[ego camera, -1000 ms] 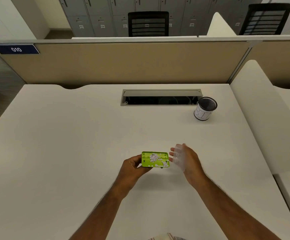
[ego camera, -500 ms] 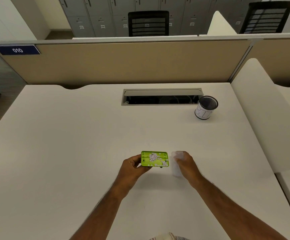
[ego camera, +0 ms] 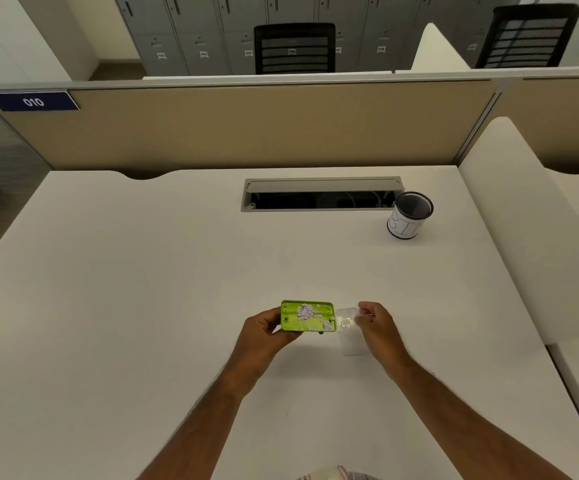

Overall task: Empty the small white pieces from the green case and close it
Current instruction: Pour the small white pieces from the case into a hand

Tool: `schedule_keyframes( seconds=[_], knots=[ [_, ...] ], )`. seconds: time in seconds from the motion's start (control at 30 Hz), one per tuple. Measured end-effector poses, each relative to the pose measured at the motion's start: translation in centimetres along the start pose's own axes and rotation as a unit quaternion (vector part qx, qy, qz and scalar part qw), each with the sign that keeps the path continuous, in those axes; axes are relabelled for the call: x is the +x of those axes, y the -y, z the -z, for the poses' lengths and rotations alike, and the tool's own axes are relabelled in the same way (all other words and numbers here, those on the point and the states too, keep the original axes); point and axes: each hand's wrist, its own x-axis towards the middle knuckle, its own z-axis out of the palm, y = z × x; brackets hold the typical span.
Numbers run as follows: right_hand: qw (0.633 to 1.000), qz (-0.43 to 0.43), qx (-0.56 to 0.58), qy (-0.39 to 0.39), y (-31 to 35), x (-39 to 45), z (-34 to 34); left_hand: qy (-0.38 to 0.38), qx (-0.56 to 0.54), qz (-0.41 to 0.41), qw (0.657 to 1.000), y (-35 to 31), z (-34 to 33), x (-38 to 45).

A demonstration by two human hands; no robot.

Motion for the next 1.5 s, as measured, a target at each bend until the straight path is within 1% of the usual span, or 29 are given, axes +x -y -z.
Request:
schedule_keyframes(
  seconds=[0.07, 0.1, 0.13, 0.2, 0.27, 0.33, 0.4, 0.53, 0.7, 0.8, 0.9, 0.97, 1.07, 1.17, 1.33, 1.4, 1.5],
  knots=[
    [0.995, -0.022, 0.096, 0.019, 0.5, -0.7, -0.3, 0.001, 0.006, -0.006, 1.000, -0.3, -0.1, 0.0],
    [0.986, -0.027, 0.160, 0.032, 0.8, -1.0, -0.6, 0.004, 0.012, -0.010, 1.000, -0.4, -0.2, 0.0],
    [0.971, -0.038, 0.233, 0.043, 0.9, -1.1, -1.0, 0.009, 0.019, -0.014, 1.000, -0.5, -0.2, 0.0],
    [0.938, -0.076, 0.333, 0.068, 1.7, -1.9, -1.7, 0.019, 0.034, -0.023, 0.999, -0.8, -0.5, 0.0],
    [0.915, -0.110, 0.373, 0.108, 2.6, -2.6, -2.3, 0.026, 0.052, -0.037, 0.998, -1.0, -0.6, 0.1],
    [0.898, -0.120, 0.395, 0.149, 3.0, -3.2, -3.0, 0.026, 0.073, -0.049, 0.996, -0.9, -0.8, 0.2],
    [0.889, -0.125, 0.411, 0.160, 3.3, -3.7, -3.6, 0.018, 0.092, -0.055, 0.994, -0.8, -0.8, 0.3],
    [0.877, -0.148, 0.434, 0.145, 3.6, -4.2, -4.7, 0.010, 0.153, -0.089, 0.984, -0.9, -0.9, 0.5],
    [0.846, -0.188, 0.482, 0.126, 4.1, -4.8, -5.2, 0.021, 0.259, -0.161, 0.952, -2.4, -1.2, 0.2],
    [0.833, -0.201, 0.502, 0.116, 4.3, -4.9, -5.5, 0.023, 0.328, -0.198, 0.924, -2.9, -1.4, 0.1],
    [0.827, -0.196, 0.513, 0.119, 4.2, -5.1, -5.6, 0.016, 0.405, -0.242, 0.881, -3.7, -1.9, -0.4],
    [0.824, -0.187, 0.520, 0.127, 4.6, -5.4, -5.6, 0.012, 0.437, -0.266, 0.859, -4.6, -2.3, -0.7],
    [0.832, -0.186, 0.508, 0.124, 4.9, -5.7, -6.0, 0.019, 0.472, -0.281, 0.836, -5.6, -2.9, -0.8],
    [0.847, -0.170, 0.487, 0.129, 4.8, -5.7, -6.3, 0.030, 0.493, -0.290, 0.820, -5.8, -3.4, -0.8],
    [0.846, -0.135, 0.492, 0.157, 5.1, -6.6, -6.2, 0.036, 0.526, -0.306, 0.792, -5.8, -3.9, -0.7],
    [0.844, -0.130, 0.495, 0.161, 5.1, -7.0, -6.1, 0.044, 0.534, -0.308, 0.786, -6.0, -4.0, -0.7],
    [0.855, -0.132, 0.480, 0.148, 5.0, -7.2, -6.1, 0.060, 0.544, -0.297, 0.783, -6.2, -4.3, -0.6]
  ],
)
